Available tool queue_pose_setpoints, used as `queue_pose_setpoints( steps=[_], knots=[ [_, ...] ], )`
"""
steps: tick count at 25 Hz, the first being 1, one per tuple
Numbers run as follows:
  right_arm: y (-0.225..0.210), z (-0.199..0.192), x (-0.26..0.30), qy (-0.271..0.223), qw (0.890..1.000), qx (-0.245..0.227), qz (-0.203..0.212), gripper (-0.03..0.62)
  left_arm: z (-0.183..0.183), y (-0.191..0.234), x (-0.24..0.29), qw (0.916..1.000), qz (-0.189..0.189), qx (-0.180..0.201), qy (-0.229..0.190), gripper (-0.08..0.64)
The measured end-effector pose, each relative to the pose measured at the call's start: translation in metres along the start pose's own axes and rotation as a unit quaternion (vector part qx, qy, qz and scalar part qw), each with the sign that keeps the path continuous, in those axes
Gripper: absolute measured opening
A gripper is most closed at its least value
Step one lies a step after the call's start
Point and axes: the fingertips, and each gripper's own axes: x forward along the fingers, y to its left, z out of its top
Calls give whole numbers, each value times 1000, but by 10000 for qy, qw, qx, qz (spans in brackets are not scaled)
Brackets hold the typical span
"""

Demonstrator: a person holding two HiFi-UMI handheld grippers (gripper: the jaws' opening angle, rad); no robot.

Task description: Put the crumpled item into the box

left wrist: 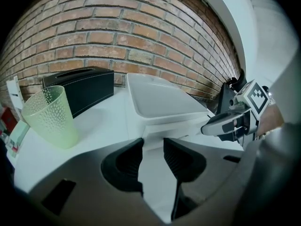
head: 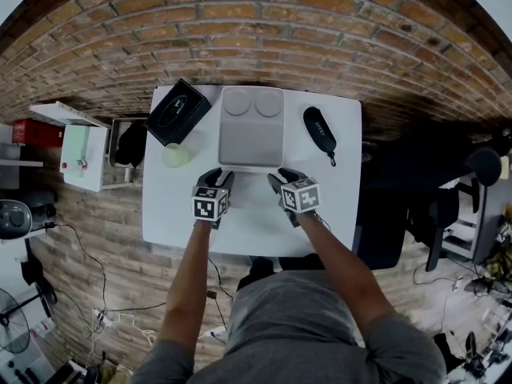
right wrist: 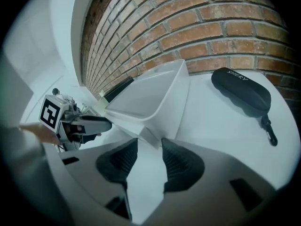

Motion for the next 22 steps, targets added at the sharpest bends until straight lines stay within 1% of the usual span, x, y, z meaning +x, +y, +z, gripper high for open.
queue_pose_setpoints(
  steps=[5,9,14,22],
  knots=[
    [-2,0,0,-6,9998,182,-22,169,3,0,0,10000,-9,-94,17,143],
    [-1,1,0,-10,9997,237,2,166,2,0,1,9998,-10,-193,6,143],
    [-4,0,0,53,9996,261,-61,163,3,0,1,9995,-28,-305,-4,143],
    [-5,1,1,90,9984,549,-48,163,4,2,2,9986,-25,-518,27,143]
  ],
)
